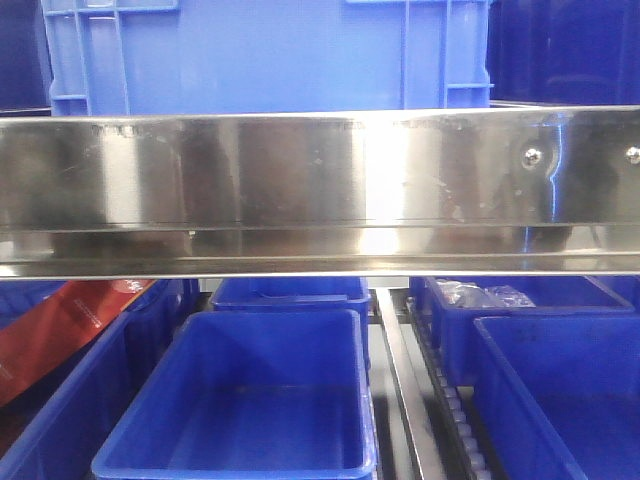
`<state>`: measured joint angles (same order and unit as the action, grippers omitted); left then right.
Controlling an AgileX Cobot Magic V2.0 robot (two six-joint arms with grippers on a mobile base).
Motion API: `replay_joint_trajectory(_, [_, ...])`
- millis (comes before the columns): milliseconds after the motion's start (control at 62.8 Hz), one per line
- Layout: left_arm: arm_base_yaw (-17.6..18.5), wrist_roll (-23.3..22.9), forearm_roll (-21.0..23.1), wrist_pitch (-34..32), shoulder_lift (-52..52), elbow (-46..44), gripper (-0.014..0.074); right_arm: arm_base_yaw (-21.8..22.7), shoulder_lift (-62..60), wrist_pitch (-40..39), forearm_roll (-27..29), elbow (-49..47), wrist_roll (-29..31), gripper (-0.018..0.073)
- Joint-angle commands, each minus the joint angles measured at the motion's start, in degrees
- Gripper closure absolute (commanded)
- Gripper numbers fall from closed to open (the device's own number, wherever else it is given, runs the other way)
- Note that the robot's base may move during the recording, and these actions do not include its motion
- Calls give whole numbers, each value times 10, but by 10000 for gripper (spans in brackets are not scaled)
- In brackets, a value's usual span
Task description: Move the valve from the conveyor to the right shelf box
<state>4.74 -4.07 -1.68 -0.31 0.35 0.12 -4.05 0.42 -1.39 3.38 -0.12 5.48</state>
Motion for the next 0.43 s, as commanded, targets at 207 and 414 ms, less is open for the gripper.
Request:
replay_joint_trajectory(207, [-1, -4, -2, -11, -4, -1, 708, 4, -4, -14, -4, 1, 0, 721])
replay_joint_trajectory(414, [-1, -4, -2, -11, -4, -1, 708, 4, -4, -14, -4, 1, 0, 721])
